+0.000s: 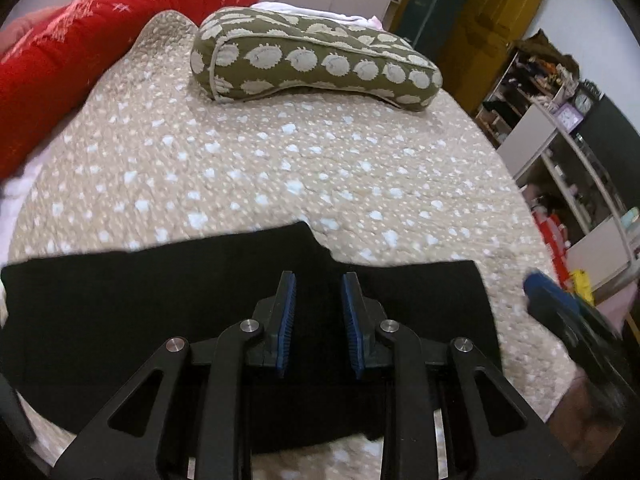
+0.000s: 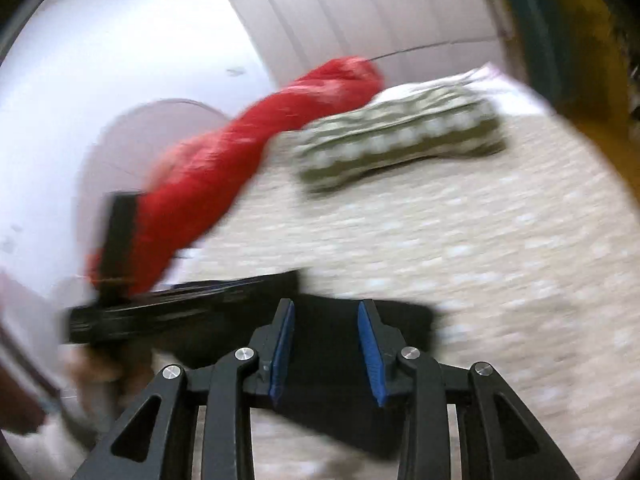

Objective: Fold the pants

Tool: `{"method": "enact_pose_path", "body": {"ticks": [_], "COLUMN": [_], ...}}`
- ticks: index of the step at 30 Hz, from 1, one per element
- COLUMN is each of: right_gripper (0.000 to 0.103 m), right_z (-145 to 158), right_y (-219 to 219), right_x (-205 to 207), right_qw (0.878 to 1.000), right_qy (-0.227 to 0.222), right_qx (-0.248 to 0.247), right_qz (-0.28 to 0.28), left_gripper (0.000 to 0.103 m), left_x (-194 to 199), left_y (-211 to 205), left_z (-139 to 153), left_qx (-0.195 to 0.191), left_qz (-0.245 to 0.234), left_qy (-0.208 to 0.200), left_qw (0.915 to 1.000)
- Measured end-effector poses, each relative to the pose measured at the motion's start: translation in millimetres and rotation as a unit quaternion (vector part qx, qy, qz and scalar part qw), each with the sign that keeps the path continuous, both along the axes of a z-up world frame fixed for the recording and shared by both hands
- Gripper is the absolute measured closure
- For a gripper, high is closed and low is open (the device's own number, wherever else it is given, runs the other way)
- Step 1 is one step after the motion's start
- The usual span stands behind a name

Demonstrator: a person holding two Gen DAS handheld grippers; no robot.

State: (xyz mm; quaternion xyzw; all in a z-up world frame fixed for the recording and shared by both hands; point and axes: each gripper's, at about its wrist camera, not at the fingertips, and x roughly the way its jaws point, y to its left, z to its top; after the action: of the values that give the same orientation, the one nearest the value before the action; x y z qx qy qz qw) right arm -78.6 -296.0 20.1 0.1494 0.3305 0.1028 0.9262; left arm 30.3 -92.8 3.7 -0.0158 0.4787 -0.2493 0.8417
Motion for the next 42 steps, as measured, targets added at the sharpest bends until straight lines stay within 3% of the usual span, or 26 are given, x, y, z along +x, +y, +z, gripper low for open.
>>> {"method": "enact_pose_path", "body": {"ticks": [3,8,13,19,24,34,42], "right_gripper": [0.079,0.084,0.084,0.084,0.083,0.083,0.083], "right_z": [-18,-54,-56,-27,-59,-25,-28], "right_y": [-6,4,2,18,32,31,58], "right_x": [13,43,56,10,-10,-7,33], "right_qw": [0.999,0.994,0.991,0.991,0.985,0.992,0.993], "right_qy": [0.033,0.076,0.084,0.061,0.091,0.059,0.061], "right_qx": [-0.032,-0.080,-0.100,-0.118,-0.143,-0.105,-0.093], "right_qz": [-0.022,-0.025,-0.018,0.020,0.038,0.025,0.046], "left_gripper": [0.067,0.067,0.067,0.067,0.066,0.066,0.066], "left_x": [-10,-16,-17,-20,-28,-35,-43], "left_y": [-7,-17,-19,-14,-15,-5,27], "left_z": [-8,-33,-34,-35,-36,-27,-12], "left_qx": [0.008,0.043,0.050,0.049,0.052,0.046,0.056], "left_qz": [0.000,0.015,0.025,0.034,0.036,0.053,0.094], "left_qy": [0.009,0.015,0.003,0.000,-0.010,-0.013,-0.038], "left_qw": [0.9999,0.9989,0.9984,0.9982,0.9979,0.9975,0.9932]}}
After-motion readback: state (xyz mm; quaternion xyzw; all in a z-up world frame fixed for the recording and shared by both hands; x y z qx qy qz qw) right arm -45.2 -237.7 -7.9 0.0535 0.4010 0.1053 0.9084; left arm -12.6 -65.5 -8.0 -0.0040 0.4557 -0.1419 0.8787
